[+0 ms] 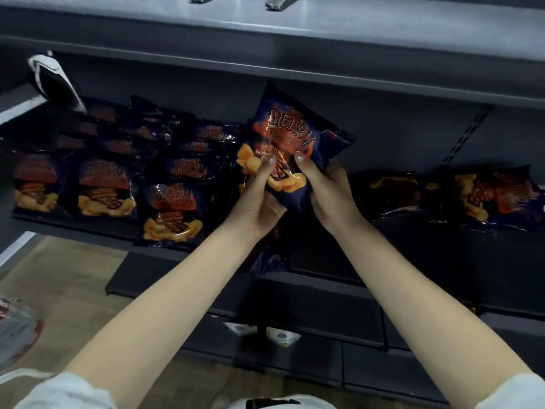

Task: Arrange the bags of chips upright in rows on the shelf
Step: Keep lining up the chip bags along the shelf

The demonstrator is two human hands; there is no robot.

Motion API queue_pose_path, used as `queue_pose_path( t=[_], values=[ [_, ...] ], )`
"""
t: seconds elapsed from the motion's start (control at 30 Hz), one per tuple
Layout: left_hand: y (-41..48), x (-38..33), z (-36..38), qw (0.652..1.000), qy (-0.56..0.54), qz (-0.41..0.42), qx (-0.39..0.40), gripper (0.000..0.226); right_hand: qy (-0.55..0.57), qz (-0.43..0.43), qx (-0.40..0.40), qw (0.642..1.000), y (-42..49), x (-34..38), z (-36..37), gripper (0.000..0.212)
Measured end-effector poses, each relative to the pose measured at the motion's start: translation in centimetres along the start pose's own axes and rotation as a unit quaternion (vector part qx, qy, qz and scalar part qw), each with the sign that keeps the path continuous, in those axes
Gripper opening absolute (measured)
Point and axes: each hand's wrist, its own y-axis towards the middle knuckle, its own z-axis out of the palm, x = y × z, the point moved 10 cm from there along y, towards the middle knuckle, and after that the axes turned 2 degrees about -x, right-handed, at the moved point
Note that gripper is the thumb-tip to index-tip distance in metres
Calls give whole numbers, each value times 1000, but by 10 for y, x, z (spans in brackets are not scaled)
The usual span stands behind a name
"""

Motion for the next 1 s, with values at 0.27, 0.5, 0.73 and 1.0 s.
queue_pose_path(
  t=[0.27,0.5,0.73,1.0],
  values=[
    [-26,-65,-24,887,448,92,59,79,81,69,-131,986,24,-8,-17,44],
    [-49,-21,-72,533,836,-20,132,110,48,90,-116,988,24,-32,-20,43],
    [-36,8,-93,459,883,22,93,113,19,96,-114,989,14,-57,-34,43],
    [-16,6,-93,512,855,79,-21,112,17,121,-152,981,5,-70,-69,51]
  ],
)
